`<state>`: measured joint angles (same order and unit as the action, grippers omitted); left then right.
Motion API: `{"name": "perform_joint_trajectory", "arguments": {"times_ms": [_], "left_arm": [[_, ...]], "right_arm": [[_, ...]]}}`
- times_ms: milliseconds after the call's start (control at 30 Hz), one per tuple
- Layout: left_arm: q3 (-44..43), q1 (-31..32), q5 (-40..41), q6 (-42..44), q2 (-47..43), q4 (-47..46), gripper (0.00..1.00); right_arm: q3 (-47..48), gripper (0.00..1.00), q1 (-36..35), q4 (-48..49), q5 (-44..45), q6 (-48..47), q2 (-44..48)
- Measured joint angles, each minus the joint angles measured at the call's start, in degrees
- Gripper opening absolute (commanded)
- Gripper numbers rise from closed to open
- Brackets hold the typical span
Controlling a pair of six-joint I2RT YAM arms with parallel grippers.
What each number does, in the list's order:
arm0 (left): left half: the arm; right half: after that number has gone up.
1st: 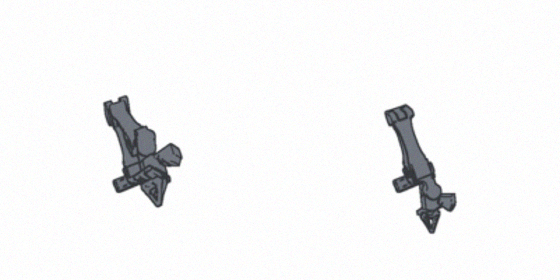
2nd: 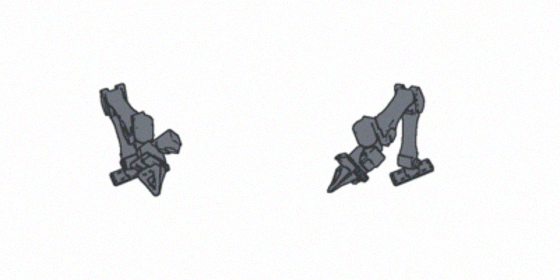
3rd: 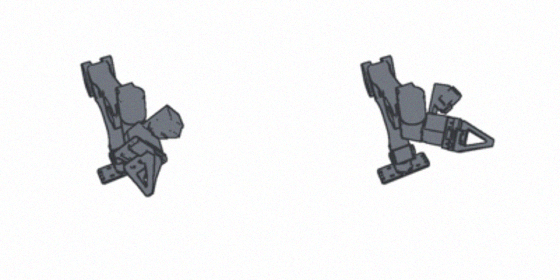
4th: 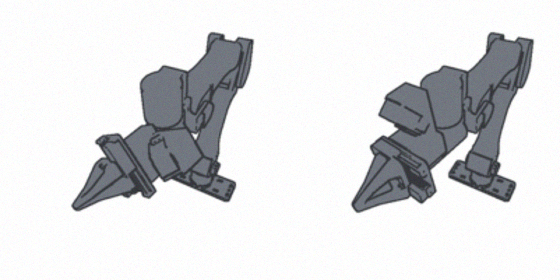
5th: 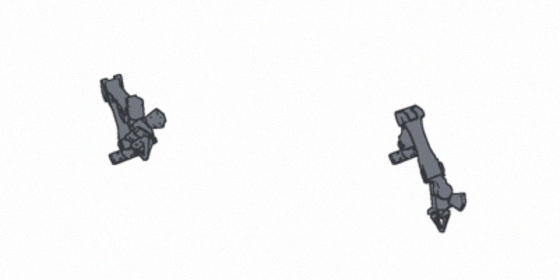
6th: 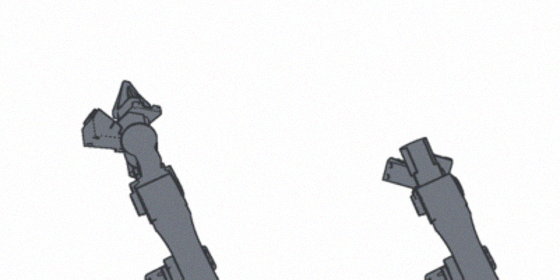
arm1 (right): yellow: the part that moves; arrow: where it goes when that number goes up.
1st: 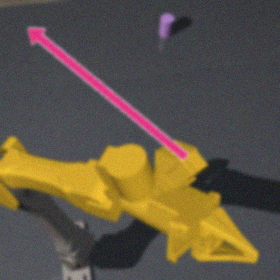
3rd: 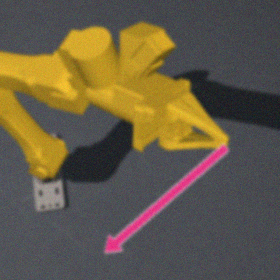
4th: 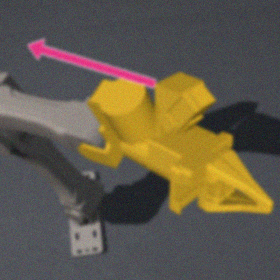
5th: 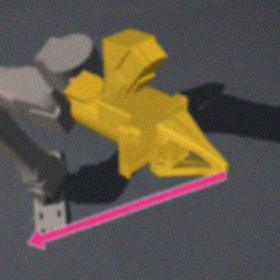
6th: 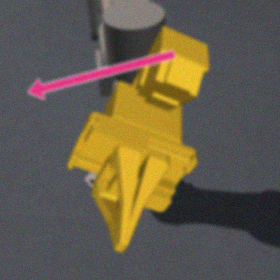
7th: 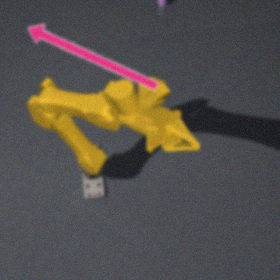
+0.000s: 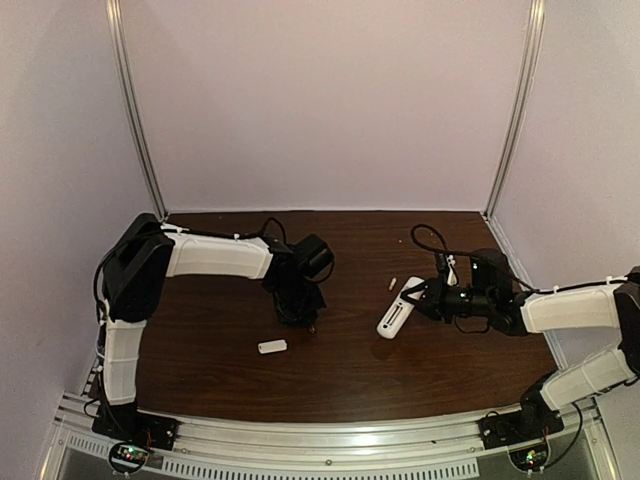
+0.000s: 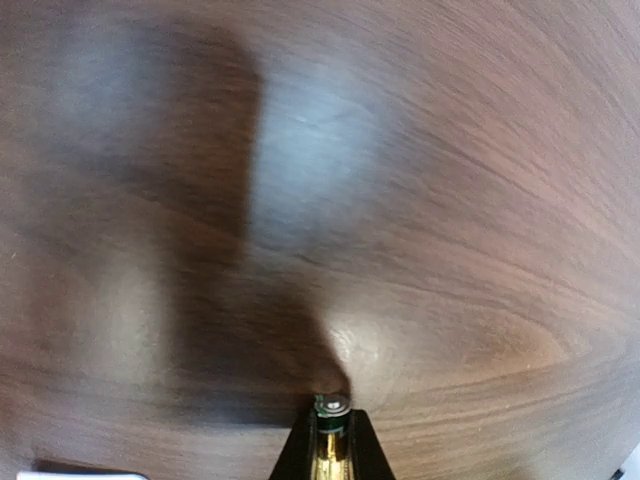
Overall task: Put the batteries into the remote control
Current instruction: Move the battery to the center of the board, then pick up the battery from the center of the board.
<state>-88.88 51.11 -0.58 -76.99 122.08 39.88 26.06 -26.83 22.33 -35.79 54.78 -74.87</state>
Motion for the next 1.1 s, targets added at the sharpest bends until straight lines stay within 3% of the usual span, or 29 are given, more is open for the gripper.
{"name": "perform_joint_trajectory", "arguments": {"times_ms": [100, 167, 367, 600, 633, 767, 933, 1100], "left_arm": [[0.0, 0.1, 1.5, -4.2, 0.0, 0.3, 0.0], [0.0, 0.1, 2.1, -6.1, 0.0, 0.4, 0.06], [0.0, 0.1, 2.9, -6.9, -0.1, 0.9, 0.43], [-0.1, 0.1, 5.8, -3.0, -1.3, 0.9, 0.61], [0.0, 0.1, 6.6, -1.2, -2.1, 0.7, 0.69], [1.5, 0.1, 10.1, 14.3, -8.7, -3.1, 0.96], [5.9, -0.9, 4.9, 42.3, -19.9, -12.3, 0.97], [7.1, -2.5, -0.2, 71.1, -21.7, -14.3, 0.93]], "right_arm": [[-0.1, 0.0, 0.2, -0.5, 0.0, -0.5, 0.9], [-0.1, 0.0, 0.3, -0.9, 0.0, -0.8, 1.4], [-0.1, 0.0, 0.3, -1.6, 0.0, -1.0, 1.6], [-0.1, 0.0, 0.4, -2.1, 0.0, -1.1, 1.6], [-0.1, 0.0, 0.4, -2.1, 0.0, -1.1, 1.6], [-0.1, 0.0, 0.6, -2.2, 0.0, -1.7, 1.6], [-0.1, 0.0, 1.4, -2.3, -0.3, -2.2, 2.3], [-0.1, 0.0, 2.4, -2.4, -0.6, -2.6, 3.6]]}}
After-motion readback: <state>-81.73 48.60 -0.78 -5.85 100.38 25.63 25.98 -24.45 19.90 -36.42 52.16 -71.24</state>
